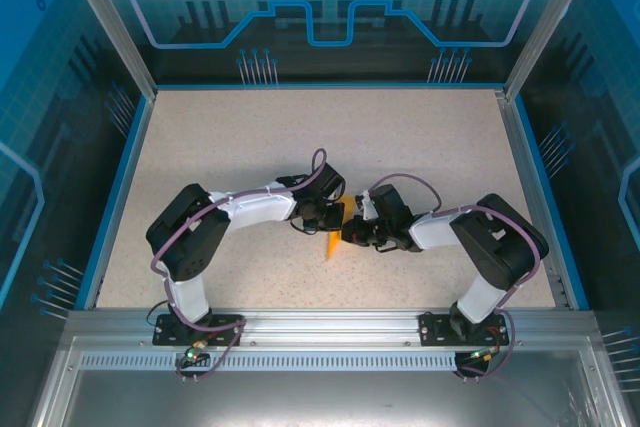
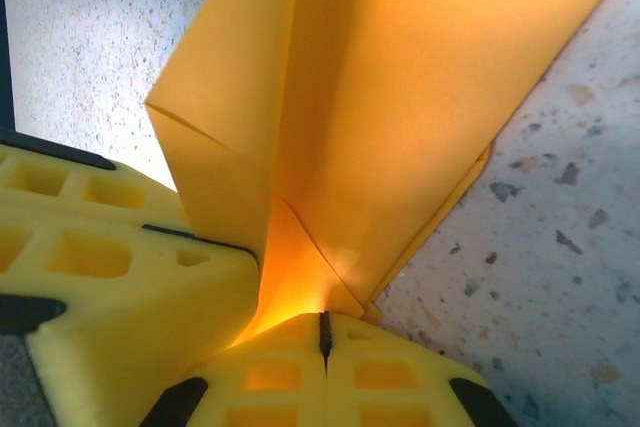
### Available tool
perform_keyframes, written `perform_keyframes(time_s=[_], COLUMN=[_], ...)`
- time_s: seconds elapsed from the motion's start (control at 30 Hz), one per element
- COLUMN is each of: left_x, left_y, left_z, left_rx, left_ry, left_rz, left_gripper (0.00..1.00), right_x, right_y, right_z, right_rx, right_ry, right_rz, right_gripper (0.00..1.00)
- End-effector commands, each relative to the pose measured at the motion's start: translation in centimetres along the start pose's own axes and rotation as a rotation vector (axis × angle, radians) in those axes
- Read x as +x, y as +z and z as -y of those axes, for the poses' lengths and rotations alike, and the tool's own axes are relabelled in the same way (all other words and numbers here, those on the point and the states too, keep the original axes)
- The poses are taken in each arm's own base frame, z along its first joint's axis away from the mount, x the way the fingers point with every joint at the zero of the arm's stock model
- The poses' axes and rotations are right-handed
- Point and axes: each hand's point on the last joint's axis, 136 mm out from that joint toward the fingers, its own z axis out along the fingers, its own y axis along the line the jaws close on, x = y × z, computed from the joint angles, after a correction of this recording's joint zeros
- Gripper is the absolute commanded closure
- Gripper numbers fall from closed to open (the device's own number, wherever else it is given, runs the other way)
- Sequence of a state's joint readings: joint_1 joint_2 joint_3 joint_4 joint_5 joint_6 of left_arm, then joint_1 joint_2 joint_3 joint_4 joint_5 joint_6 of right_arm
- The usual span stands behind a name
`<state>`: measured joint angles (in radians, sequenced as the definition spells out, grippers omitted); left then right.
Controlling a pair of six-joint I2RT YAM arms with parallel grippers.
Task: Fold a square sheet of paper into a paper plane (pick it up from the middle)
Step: Fold the wing for the fifth time at the center of the table.
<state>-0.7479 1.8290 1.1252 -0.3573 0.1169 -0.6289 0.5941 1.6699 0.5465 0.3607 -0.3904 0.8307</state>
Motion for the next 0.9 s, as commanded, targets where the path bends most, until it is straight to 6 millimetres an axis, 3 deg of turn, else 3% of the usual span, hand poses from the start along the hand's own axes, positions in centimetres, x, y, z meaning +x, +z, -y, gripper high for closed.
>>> perform_keyframes(time_s=[0.0, 0.33, 0.57, 0.87], left_x=[-0.2, -0.5, -0.8, -1.1], left_y=[1.9, 1.3, 1.3, 1.0], left_z=[-0.4, -1.4, -1.2, -0.4], left_rx=[0.000, -0.003, 0.005, 0.030], left_ry=[-0.010, -0.024, -0.022, -0.020], left_rz=[-0.001, 0.014, 0.015, 0.016], left_gripper=[1.00, 1.00, 1.00, 1.00], right_x=[0.3, -1.3, -1.3, -2.1], right_y=[-0.7, -2.3, -3.1, -2.0], right_z=[2.1, 0.7, 1.6, 1.4], right_rx=[0.051, 0.000, 0.066, 0.043], right_ry=[0.008, 0.050, 0.120, 0.134], right_rz=[0.011, 0.054, 0.028, 0.016], right_gripper=[1.00, 1.00, 1.00, 1.00])
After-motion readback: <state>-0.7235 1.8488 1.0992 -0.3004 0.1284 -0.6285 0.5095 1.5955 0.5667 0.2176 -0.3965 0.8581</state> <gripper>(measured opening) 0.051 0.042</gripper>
